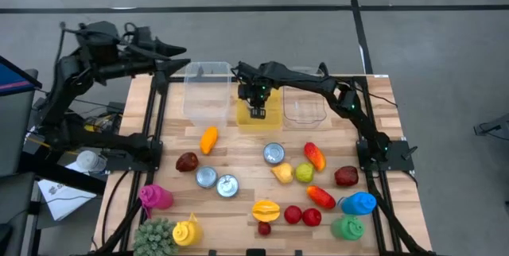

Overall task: Pick & Place Food Item
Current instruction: Put the blue and pink tuna can into the yellow bin, then put the blue tuna can into the yellow bin

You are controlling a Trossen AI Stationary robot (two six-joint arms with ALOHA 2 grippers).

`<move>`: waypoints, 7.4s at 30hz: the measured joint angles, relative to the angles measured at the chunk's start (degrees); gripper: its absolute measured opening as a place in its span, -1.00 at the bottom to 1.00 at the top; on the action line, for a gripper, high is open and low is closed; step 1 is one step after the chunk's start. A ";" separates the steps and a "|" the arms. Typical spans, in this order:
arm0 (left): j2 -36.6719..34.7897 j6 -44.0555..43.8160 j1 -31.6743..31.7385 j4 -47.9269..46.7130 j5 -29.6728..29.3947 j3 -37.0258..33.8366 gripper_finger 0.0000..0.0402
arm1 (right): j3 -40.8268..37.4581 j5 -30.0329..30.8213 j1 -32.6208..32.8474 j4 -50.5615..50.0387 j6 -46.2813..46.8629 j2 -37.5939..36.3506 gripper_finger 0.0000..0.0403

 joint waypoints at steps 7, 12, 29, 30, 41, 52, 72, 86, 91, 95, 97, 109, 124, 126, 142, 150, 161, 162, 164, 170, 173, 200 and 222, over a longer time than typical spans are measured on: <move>-2.75 0.28 -0.02 0.56 -0.28 -2.35 -0.77 | -4.72 -0.04 0.38 4.82 1.54 0.07 -0.99; -3.60 0.34 -0.01 0.54 -0.32 -4.79 -0.98 | -7.17 0.05 -0.44 7.90 1.69 0.07 -0.99; -3.39 0.32 -0.01 1.85 -0.24 -5.49 -0.99 | -7.78 11.46 1.14 8.86 3.15 0.15 -1.00; -3.39 0.32 0.00 1.85 -0.24 -5.49 -0.99 | -7.43 11.48 0.98 9.19 2.49 0.10 -1.00; -3.39 -0.03 -0.01 1.80 -0.20 -5.49 -0.99 | -7.29 6.17 -5.25 11.22 1.39 0.08 -1.00; -2.68 0.04 0.00 1.67 -0.18 -5.46 -0.98 | -7.29 4.77 -8.74 11.14 1.67 0.09 -1.00; -1.21 0.32 -0.02 1.83 -0.13 -5.46 -0.98 | -7.24 1.13 -9.46 11.01 3.91 1.57 -1.00; -1.19 0.34 -0.02 1.80 -0.24 -5.46 -0.98 | -6.55 15.01 -11.31 8.96 15.09 1.79 -1.00; -1.19 -0.02 -0.02 1.78 -2.16 -5.46 -0.98 | -1.14 16.22 -11.26 3.77 15.41 2.09 -1.00; -1.19 -1.34 -0.08 0.77 -4.94 -5.46 -0.95 | 7.37 15.18 -10.52 -4.21 13.17 1.79 -1.00; -1.19 -1.91 -0.86 -0.89 -4.90 -5.46 -0.89 | 11.44 14.97 -9.97 -7.45 12.25 0.65 -1.00; 9.71 -8.07 -27.32 -27.24 -2.84 -5.42 0.12 | 5.74 9.83 -8.58 -9.50 12.62 -26.50 -0.71; 18.13 -15.62 -39.05 -8.48 -1.45 -26.47 0.77 | 5.74 8.86 -2.14 -17.64 17.23 -40.79 0.11; 17.96 -15.66 -38.21 -0.98 -0.22 -32.53 0.74 | 5.74 8.86 -1.15 -19.55 18.27 -41.84 0.11; 31.05 -11.94 -37.39 32.48 5.11 -49.45 0.61 | 5.76 9.05 5.84 -24.95 21.21 -43.76 -0.05; 34.31 -11.81 -37.07 32.72 4.67 -49.54 0.46 | 5.76 9.05 7.59 -25.50 21.21 -43.76 -0.12; 33.96 -10.13 -36.34 32.55 8.45 -51.37 -0.55 | 5.76 9.08 8.41 -25.50 21.67 -43.76 -0.21; 33.96 -10.12 -36.11 32.54 9.09 -51.70 -0.65 | 5.76 9.08 8.41 -25.50 21.83 -43.76 -0.22; 33.96 -10.05 -35.34 32.31 9.98 -52.11 -0.84 | 5.76 9.08 8.45 -25.50 21.86 -43.76 -0.24; 34.07 -10.06 -33.82 32.52 10.68 -52.23 -0.99 | 5.74 9.08 9.29 -25.50 22.28 -44.09 -0.30; 34.07 -11.56 -33.83 33.10 10.19 -52.24 -1.00 | 5.70 9.08 9.78 -25.50 22.67 -44.44 -0.33; 34.44 -16.03 -26.77 35.27 -0.39 -41.00 -1.00 | 1.28 9.27 12.36 -25.85 30.25 -49.02 -0.41; 32.60 -19.16 -28.51 34.78 -7.42 -40.73 -1.00 | -68.88 -1.59 22.12 33.66 33.18 -59.03 0.45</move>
